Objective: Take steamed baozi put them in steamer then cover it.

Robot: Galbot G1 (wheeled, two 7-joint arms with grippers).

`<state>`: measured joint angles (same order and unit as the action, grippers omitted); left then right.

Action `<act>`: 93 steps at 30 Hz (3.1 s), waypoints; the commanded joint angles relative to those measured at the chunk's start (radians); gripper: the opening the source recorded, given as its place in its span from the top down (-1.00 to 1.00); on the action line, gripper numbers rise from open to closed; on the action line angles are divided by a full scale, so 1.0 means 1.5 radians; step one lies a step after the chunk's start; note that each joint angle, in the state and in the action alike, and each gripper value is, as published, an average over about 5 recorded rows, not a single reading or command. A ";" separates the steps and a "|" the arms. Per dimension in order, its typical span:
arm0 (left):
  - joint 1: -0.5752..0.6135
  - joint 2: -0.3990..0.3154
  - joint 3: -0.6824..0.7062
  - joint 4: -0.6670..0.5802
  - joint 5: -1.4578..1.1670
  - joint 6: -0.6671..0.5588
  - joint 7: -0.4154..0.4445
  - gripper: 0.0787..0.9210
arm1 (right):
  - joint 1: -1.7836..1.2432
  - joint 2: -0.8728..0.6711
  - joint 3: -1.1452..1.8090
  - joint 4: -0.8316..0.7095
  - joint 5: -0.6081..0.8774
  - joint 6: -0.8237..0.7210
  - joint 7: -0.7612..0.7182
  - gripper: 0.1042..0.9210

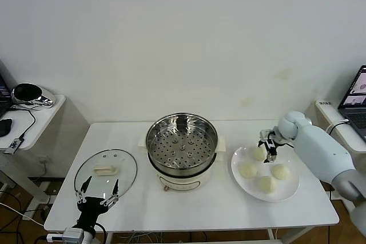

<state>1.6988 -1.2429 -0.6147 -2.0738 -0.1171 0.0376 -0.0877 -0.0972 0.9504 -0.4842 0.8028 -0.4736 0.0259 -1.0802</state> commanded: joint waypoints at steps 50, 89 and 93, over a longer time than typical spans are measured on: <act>-0.009 0.016 -0.026 -0.009 -0.060 -0.001 0.007 -0.77 | 0.450 0.185 -0.503 0.261 0.293 0.151 0.059 -0.05; -0.021 0.007 -0.025 -0.002 -0.063 0.002 0.009 -0.77 | 0.327 0.290 -0.448 0.024 0.027 0.415 0.192 -0.46; -0.021 0.007 -0.026 -0.005 -0.062 0.003 0.009 -0.77 | 0.377 0.247 -0.469 0.103 0.181 0.317 0.144 -0.70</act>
<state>1.6669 -1.2333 -0.6517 -2.0779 -0.2116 0.0404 -0.0748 0.4194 1.3517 -1.1783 0.8991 -0.3621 0.5848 -0.8271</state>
